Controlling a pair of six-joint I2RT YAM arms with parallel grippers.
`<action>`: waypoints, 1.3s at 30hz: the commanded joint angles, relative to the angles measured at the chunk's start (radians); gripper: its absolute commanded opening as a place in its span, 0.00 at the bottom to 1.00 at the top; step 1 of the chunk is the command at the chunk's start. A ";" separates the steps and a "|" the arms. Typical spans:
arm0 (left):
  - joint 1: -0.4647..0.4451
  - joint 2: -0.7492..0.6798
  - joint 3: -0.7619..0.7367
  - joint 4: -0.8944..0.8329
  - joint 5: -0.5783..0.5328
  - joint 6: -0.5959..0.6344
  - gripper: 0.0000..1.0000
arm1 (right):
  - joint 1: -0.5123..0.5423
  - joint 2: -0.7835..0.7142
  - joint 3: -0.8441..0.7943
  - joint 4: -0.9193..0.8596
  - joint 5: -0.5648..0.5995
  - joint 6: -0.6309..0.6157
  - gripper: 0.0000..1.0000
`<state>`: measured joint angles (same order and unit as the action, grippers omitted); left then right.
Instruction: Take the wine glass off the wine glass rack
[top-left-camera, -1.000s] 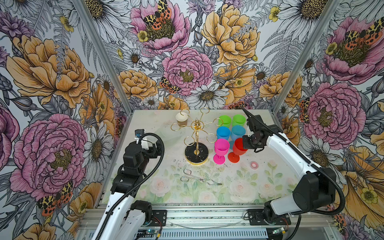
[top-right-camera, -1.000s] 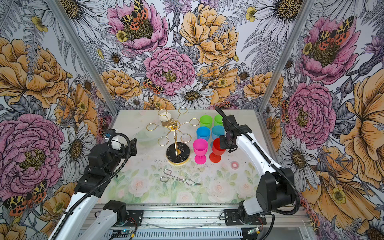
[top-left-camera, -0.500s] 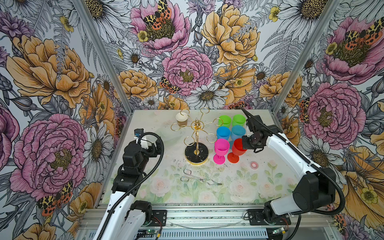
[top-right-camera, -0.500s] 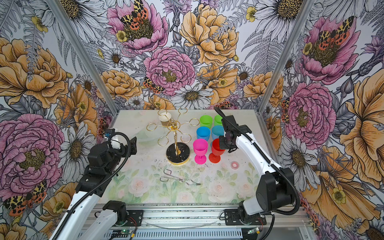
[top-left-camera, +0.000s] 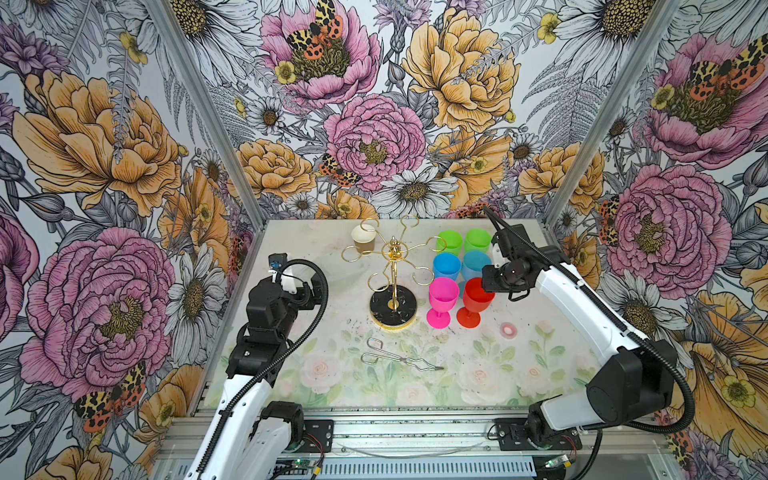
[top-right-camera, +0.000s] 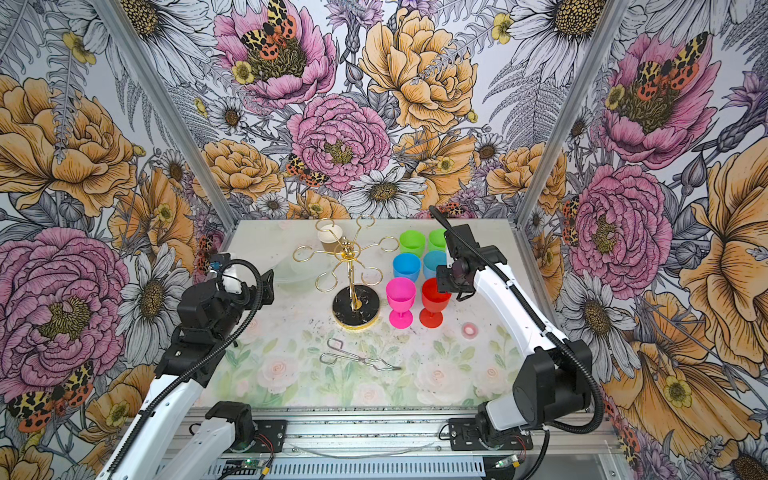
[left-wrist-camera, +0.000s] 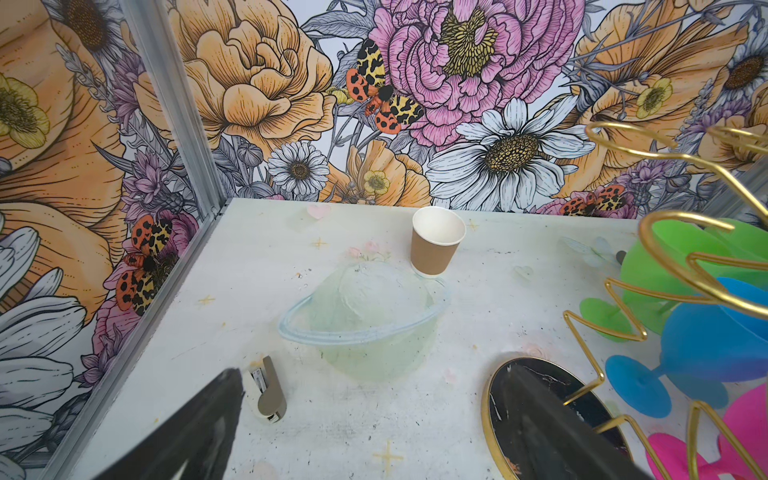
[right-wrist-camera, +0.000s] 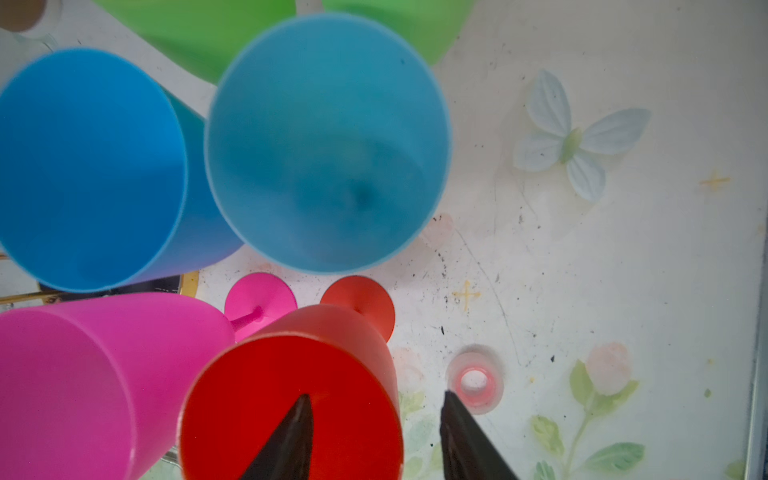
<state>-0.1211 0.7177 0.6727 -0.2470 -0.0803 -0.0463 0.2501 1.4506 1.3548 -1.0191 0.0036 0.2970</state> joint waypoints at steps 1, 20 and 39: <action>0.014 0.033 0.004 0.053 -0.002 0.011 0.99 | -0.012 -0.067 0.081 0.007 0.014 -0.019 0.60; 0.181 0.327 -0.168 0.525 0.003 -0.045 0.99 | -0.257 -0.235 -0.288 0.618 0.262 -0.107 0.98; 0.183 0.646 -0.280 0.960 0.000 0.012 0.99 | -0.325 0.000 -0.800 1.462 0.309 -0.053 0.99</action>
<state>0.0509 1.3434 0.3847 0.6182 -0.0811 -0.0605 -0.0753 1.4361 0.5583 0.2890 0.2962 0.2272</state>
